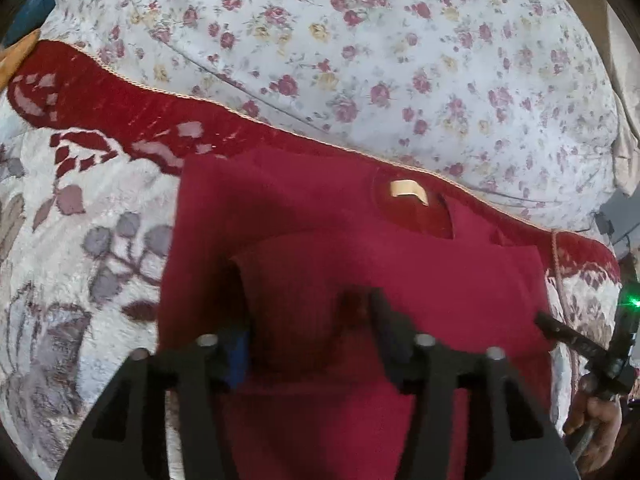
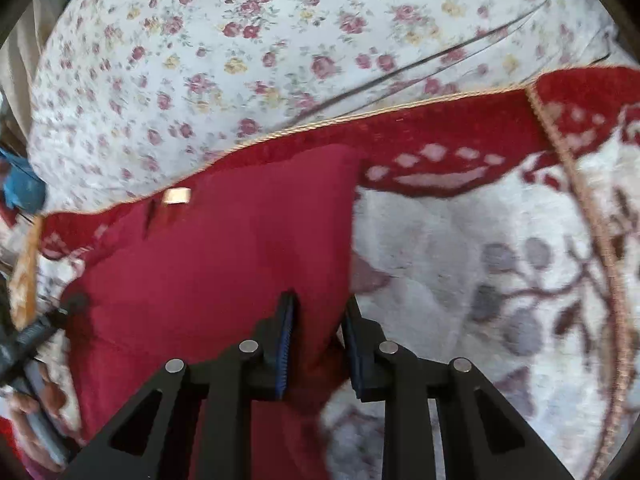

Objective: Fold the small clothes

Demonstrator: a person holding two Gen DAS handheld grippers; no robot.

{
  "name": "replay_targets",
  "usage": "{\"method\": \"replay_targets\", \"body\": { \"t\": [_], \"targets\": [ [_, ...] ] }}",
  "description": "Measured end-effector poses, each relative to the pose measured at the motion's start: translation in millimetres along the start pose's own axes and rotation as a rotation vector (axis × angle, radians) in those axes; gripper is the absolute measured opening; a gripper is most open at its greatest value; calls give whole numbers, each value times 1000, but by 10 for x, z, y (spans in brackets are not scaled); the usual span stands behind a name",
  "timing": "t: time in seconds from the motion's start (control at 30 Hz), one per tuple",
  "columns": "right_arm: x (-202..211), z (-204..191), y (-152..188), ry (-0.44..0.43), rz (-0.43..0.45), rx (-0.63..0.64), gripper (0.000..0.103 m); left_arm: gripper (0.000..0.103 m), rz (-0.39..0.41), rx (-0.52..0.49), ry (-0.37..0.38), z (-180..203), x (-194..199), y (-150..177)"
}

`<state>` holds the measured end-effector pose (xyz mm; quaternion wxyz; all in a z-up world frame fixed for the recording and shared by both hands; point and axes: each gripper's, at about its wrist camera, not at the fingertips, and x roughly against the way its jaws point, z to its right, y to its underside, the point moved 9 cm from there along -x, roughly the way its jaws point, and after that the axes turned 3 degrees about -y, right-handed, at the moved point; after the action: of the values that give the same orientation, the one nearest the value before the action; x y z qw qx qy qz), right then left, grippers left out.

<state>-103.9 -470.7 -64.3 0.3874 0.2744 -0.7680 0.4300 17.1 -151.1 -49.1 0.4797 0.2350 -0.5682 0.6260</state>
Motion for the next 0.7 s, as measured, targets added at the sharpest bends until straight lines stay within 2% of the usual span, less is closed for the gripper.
{"method": "replay_targets", "body": {
  "t": [0.13,0.2,0.27,0.33,0.43,0.5,0.57,0.67,0.7],
  "targets": [
    [157,124,-9,80,30,-6,27,63,25,-67,-60,55,49,38],
    [291,143,-26,92,65,-32,35,78,62,-87,-127,11,135,44],
    [410,44,-71,78,116,-5,42,84,129,-107,-174,-16,280,24],
    [426,-210,-85,27,136,89,48,86,172,-123,-193,-15,375,-4],
    [238,-420,14,-17,67,151,48,88,188,-138,-233,-44,375,-34],
    [70,-356,110,55,-7,174,48,88,170,-153,-271,-74,306,-28],
    [75,-355,134,84,-17,213,47,88,147,-159,-288,-100,241,-12],
    [189,-393,98,50,4,191,54,88,135,-163,-305,-122,189,8],
    [206,-405,67,30,20,178,61,88,133,-167,-305,-122,165,9]
  ]
}}
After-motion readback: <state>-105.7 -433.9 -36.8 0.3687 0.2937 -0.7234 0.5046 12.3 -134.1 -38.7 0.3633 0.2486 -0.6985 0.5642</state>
